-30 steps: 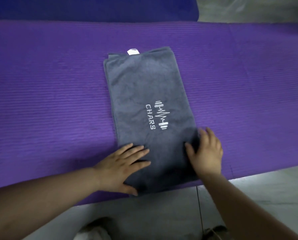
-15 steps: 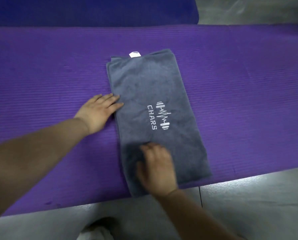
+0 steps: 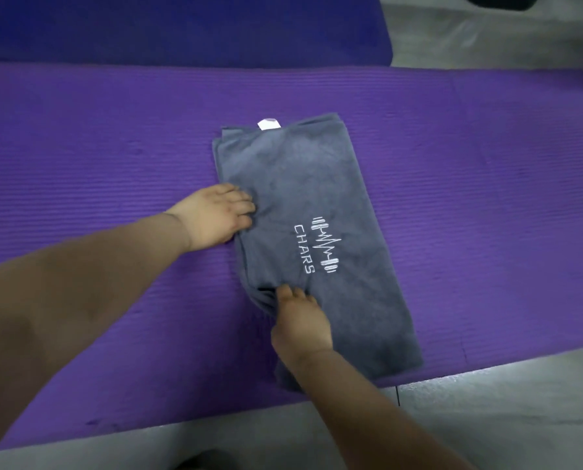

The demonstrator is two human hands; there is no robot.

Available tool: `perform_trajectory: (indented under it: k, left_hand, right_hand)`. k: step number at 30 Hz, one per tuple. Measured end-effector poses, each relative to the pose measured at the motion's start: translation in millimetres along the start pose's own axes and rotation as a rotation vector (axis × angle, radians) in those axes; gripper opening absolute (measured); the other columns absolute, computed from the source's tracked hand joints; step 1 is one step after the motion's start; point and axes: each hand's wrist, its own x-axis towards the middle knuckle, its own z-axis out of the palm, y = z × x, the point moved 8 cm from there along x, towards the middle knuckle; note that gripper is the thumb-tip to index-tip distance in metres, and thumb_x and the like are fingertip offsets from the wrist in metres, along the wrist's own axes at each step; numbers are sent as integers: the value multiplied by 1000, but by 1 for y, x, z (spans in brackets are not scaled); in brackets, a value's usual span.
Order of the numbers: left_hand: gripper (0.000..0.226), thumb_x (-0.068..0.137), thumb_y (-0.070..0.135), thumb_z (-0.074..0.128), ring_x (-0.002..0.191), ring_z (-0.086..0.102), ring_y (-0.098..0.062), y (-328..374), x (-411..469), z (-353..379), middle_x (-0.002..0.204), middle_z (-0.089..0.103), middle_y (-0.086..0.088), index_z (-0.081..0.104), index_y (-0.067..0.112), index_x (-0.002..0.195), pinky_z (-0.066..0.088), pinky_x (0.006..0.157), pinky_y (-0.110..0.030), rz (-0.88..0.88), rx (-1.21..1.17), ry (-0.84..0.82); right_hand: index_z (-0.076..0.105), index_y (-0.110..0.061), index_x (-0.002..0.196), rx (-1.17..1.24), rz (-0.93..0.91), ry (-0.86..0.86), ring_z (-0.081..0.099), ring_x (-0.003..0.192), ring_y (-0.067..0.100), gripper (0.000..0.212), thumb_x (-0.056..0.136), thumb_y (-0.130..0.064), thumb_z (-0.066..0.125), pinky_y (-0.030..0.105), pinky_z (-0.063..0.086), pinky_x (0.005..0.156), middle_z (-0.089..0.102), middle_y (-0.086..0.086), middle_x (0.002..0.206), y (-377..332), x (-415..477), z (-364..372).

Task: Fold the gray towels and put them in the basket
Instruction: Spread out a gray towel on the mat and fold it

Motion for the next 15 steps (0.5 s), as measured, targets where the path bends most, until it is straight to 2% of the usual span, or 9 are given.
perform_trajectory:
  k: [2,4,6,8,9,11,13,14,15]
  left_hand:
    - [30,62,28,44,74,71,-21,1,-4,3,74,72,-5,70,12,63,32,84,-30,-44,-76,-13]
    - [32,61,29,39,67,69,-22,6,-14,5,67,69,-4,64,11,63,33,82,-28,-73,-198,-21]
    - [29,63,28,35,57,65,-21,4,-27,7,57,64,-2,59,12,61,38,77,-28,-126,-303,-36]
    - [27,68,30,35,54,63,-23,0,-42,13,53,61,-2,56,13,66,50,67,-24,-174,-361,-47]
    - [30,73,35,35,55,63,-25,-1,-48,18,54,61,-4,55,12,71,51,67,-26,-189,-379,-77]
    - [57,81,60,27,64,63,-27,0,-54,24,63,63,-6,57,12,82,50,72,-29,-178,-369,-142]
    - [79,72,81,20,66,64,-22,1,-55,21,68,65,-1,61,16,87,39,78,-27,-116,-279,-95]
    - [75,66,83,32,66,65,-20,0,-54,18,69,66,1,63,17,87,34,78,-27,-81,-232,-79]
    - [64,59,75,54,66,66,-20,-5,-54,16,70,67,1,64,17,85,32,80,-29,-62,-191,-60]
  right_hand:
    - [43,-10,122,107,9,22,50,117,24,33,89,-7,45,28,40,92,52,9,126,9,-1,-6]
    - [51,-12,110,300,15,-57,55,99,17,23,86,-10,50,20,39,78,58,5,104,14,-9,-3]
    - [58,-10,100,642,16,-201,56,76,9,27,73,-9,56,12,40,65,59,-1,82,16,-18,9]
    - [59,-15,81,912,33,-260,54,61,0,23,60,-11,51,10,43,57,58,-6,68,23,-27,10]
    - [58,-16,76,1013,52,-272,56,57,-2,21,60,-8,49,9,44,55,60,-8,64,29,-29,10]
    - [58,-15,77,1169,77,-294,59,53,-5,20,66,-1,48,9,46,53,64,-10,57,42,-33,10]
    - [60,-14,79,1200,87,-285,61,57,-4,25,61,-4,46,10,47,56,67,-9,60,54,-35,11]
    - [61,-13,81,1206,99,-270,62,61,-2,28,58,-6,45,11,48,59,68,-7,65,61,-36,12]
    - [62,-12,83,1213,113,-255,63,64,1,31,58,-7,45,13,49,61,68,-3,71,67,-36,12]
